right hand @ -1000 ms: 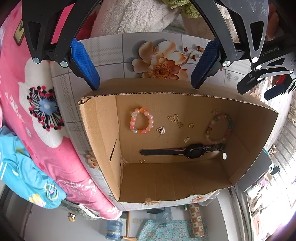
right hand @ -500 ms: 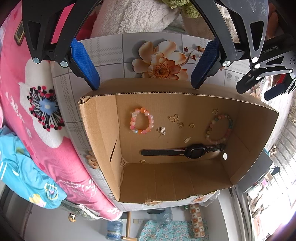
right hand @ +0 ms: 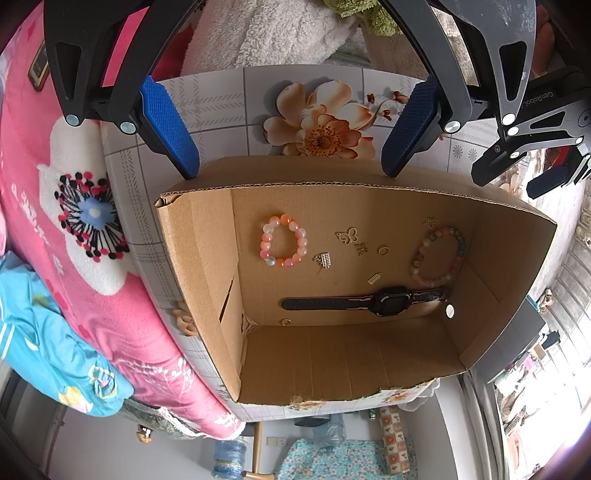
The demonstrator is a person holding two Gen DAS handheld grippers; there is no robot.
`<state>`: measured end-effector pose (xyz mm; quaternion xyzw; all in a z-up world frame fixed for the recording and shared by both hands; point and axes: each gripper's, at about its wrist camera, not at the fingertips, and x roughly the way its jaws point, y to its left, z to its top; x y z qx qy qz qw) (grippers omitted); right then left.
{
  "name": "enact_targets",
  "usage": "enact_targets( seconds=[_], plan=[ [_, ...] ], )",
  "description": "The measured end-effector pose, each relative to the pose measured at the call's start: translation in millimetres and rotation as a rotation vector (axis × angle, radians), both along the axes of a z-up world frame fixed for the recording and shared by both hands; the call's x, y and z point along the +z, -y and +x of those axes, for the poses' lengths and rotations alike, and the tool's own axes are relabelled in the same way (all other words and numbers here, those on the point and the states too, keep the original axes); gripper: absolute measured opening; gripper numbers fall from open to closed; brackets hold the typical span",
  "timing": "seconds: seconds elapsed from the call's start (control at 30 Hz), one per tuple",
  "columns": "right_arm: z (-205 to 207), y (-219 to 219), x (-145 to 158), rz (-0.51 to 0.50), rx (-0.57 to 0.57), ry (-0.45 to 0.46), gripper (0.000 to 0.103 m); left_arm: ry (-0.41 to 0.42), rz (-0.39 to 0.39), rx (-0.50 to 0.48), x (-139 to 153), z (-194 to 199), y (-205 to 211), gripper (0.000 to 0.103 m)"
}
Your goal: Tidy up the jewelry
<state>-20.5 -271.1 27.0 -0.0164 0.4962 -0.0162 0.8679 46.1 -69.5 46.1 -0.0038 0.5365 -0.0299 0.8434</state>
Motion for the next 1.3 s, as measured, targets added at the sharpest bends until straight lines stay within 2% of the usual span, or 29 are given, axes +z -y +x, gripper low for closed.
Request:
enact_targets(
  seconds=[1.3],
  plan=[
    [12, -3, 0, -0.024, -0.011, -0.024, 0.095, 0.000, 0.005, 0.004, -2, 1, -1, 0.097]
  ],
)
